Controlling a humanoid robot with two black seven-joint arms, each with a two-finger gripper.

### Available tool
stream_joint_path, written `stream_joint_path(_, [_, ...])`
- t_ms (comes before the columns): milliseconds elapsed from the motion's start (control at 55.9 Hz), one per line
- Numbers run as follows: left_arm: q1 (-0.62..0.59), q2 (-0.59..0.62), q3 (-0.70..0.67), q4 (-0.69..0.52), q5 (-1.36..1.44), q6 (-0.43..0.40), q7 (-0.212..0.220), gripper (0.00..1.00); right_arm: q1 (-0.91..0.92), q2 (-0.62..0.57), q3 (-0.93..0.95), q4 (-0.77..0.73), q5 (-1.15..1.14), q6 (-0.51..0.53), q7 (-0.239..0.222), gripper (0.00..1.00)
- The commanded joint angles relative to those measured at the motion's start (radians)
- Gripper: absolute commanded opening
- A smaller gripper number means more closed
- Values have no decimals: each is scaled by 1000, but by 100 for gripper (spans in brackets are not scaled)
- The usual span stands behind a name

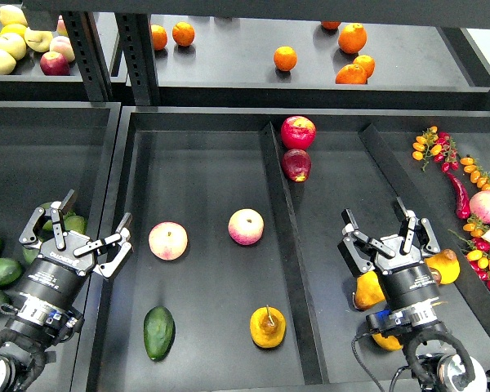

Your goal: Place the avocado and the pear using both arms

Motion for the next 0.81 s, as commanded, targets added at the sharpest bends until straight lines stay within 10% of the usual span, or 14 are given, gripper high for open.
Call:
stream_joint_path(0, [0,0,0,0,0,0,1,100,-1,0,2,0,-2,2,0,100])
stream_joint_path(788, [3,0,20,1,-3,0,41,100,-7,0,-1,0,-2,1,0,100])
